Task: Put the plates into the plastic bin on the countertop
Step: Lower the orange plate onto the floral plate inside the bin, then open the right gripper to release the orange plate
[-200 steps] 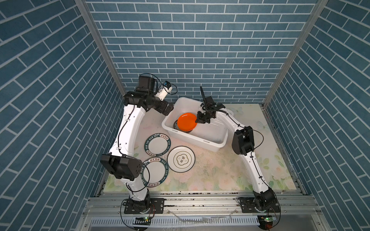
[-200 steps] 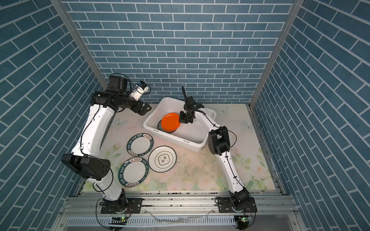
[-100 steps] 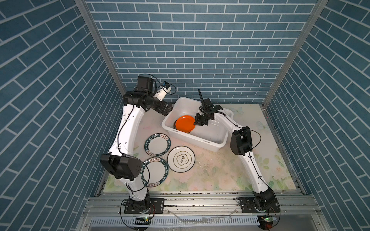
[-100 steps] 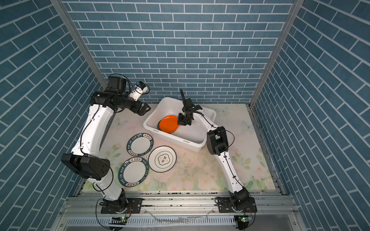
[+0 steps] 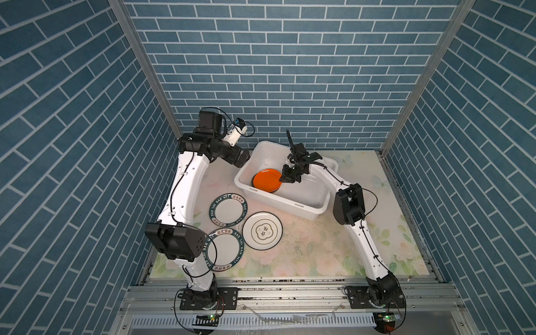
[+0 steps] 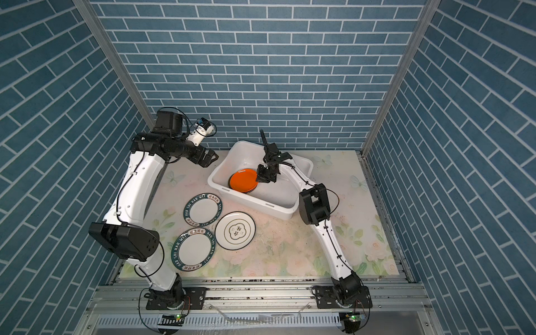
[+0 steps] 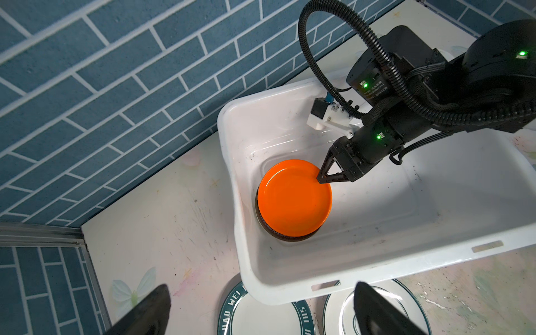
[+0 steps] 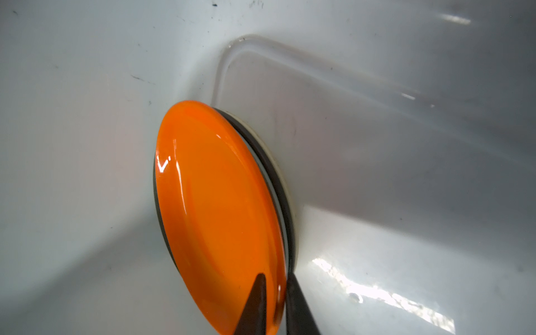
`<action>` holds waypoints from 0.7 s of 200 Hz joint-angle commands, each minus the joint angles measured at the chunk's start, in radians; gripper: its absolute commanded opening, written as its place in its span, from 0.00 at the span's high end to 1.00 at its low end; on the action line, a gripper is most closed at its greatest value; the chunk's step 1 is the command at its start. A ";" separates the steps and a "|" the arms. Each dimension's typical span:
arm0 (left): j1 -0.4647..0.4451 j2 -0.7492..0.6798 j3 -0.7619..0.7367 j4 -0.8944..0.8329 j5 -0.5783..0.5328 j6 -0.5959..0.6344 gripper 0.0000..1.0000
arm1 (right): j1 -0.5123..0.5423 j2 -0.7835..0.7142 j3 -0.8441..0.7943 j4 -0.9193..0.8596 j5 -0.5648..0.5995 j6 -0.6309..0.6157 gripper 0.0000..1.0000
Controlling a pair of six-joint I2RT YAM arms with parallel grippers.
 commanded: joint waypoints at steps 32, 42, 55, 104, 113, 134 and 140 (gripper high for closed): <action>0.006 -0.006 -0.013 0.003 0.014 -0.010 0.01 | 0.005 0.010 0.026 -0.041 0.018 -0.010 0.82; 0.006 -0.006 -0.013 0.005 0.014 -0.012 0.00 | 0.005 0.009 0.026 -0.043 0.019 -0.012 0.82; 0.006 -0.005 -0.012 0.005 0.015 -0.013 0.01 | 0.006 0.007 0.025 -0.047 0.023 -0.015 0.82; 0.006 -0.003 -0.013 0.009 0.018 -0.018 0.00 | 0.006 -0.012 0.016 -0.047 0.034 -0.031 0.83; 0.006 0.000 -0.011 0.009 0.018 -0.019 0.00 | 0.006 -0.019 0.005 -0.036 0.035 -0.031 0.84; 0.006 -0.001 -0.010 0.008 0.018 -0.020 0.01 | 0.006 -0.018 0.004 -0.027 0.027 -0.027 0.88; 0.006 -0.001 -0.010 0.006 0.017 -0.019 0.00 | 0.006 -0.016 0.004 -0.024 0.022 -0.024 0.88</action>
